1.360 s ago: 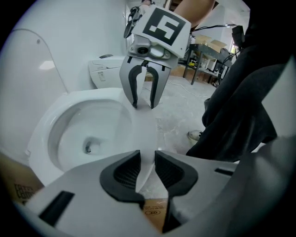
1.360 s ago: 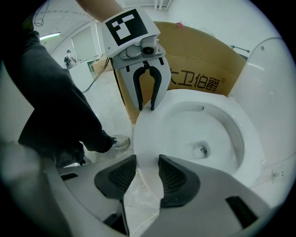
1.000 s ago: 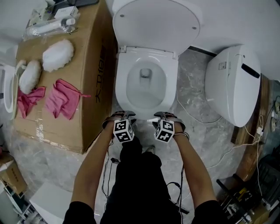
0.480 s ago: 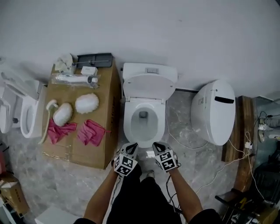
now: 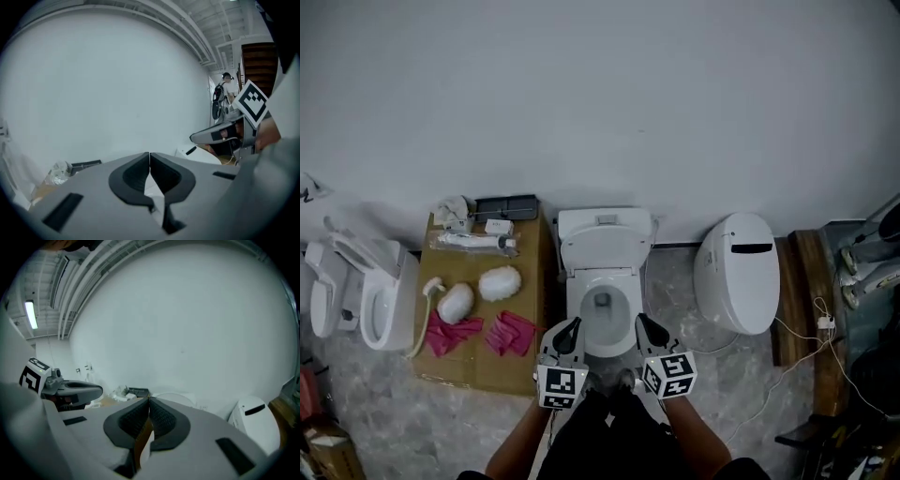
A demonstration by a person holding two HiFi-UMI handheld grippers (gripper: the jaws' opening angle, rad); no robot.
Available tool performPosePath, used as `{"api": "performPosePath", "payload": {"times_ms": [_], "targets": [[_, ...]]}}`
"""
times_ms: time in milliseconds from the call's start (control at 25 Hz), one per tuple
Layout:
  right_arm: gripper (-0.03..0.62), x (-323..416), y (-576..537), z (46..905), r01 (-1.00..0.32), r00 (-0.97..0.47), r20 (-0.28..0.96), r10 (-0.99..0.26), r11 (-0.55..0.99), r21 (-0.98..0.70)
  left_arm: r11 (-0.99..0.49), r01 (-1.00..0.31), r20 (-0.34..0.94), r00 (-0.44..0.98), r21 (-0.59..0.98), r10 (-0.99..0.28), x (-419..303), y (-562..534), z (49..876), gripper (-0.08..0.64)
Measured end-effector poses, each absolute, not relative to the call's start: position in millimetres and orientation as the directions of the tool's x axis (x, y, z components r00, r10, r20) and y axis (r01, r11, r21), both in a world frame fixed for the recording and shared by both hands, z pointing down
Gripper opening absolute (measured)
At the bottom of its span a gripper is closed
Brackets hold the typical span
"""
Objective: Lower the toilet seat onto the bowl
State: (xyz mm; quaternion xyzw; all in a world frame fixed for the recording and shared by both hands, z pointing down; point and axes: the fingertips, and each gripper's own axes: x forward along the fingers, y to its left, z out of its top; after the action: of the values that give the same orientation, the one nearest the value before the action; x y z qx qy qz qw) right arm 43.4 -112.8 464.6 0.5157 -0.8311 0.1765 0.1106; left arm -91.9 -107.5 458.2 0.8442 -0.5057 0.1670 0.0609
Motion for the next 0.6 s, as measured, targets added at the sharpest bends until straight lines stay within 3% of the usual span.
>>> {"api": "performPosePath", "payload": {"times_ms": [200,600], "targets": [[0.029,57.2,-97.2,396.2,-0.904,-0.425,0.23,-0.876,0.395,-0.164,-0.434,-0.9,0.211,0.416,-0.044,-0.885,-80.2,-89.3,383.2,0.012],[0.029,79.5,-80.9,381.8,-0.892,-0.449,0.206,-0.87,0.422,-0.161,-0.347,-0.937,0.15,0.339,-0.031,-0.929,-57.7,-70.8,356.8,0.014]]}}
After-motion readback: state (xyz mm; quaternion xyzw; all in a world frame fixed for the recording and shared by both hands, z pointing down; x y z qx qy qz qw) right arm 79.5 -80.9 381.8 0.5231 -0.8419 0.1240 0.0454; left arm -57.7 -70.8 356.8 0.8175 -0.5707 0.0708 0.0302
